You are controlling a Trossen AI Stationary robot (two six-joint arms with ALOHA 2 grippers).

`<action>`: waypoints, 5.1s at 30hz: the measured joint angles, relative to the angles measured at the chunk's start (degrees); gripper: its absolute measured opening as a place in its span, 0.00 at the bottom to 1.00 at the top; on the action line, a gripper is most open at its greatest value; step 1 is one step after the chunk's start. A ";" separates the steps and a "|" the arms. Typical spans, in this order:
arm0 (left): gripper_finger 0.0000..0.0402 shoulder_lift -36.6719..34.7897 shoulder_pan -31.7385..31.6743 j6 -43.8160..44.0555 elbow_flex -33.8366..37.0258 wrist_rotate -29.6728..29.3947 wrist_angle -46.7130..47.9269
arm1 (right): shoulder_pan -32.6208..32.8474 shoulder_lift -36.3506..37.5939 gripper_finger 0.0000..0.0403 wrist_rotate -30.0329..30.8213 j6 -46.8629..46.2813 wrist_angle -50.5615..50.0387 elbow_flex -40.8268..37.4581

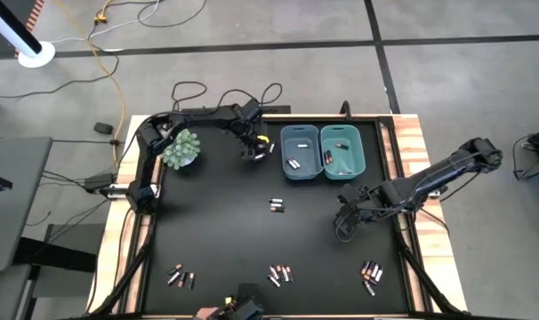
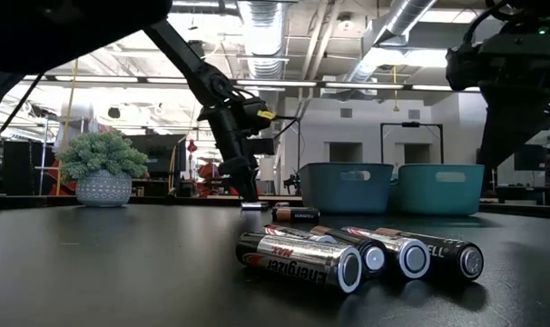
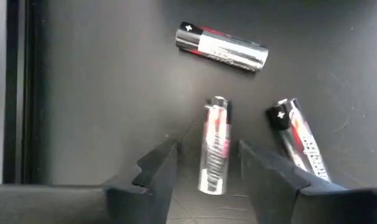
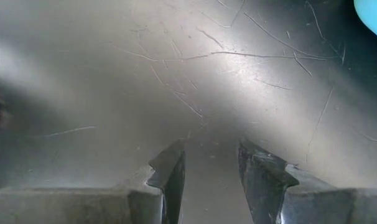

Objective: Sort batteries
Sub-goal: Put the silver battery into the blue bin

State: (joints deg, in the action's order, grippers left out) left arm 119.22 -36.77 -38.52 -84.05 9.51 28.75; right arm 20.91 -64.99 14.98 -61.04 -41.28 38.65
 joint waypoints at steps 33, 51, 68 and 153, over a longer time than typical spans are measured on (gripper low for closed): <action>0.02 -0.46 0.33 9.94 -1.92 -7.29 0.12 | 0.00 0.00 0.41 0.00 0.00 -0.13 0.00; 0.40 -0.59 2.82 20.38 -11.27 -8.19 18.44 | 0.00 0.00 0.41 0.00 0.04 -0.31 0.00; 0.34 -37.86 18.76 46.48 6.67 -15.33 23.53 | 1.18 0.02 0.41 0.00 0.22 -4.76 0.00; 0.35 -17.84 80.08 72.81 17.57 -31.42 -1.75 | 3.35 0.00 0.41 -0.02 -2.54 -4.09 0.00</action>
State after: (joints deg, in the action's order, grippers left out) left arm 101.38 43.31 34.29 -66.48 -21.91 26.99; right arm 24.25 -64.99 14.96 -63.57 -45.36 38.65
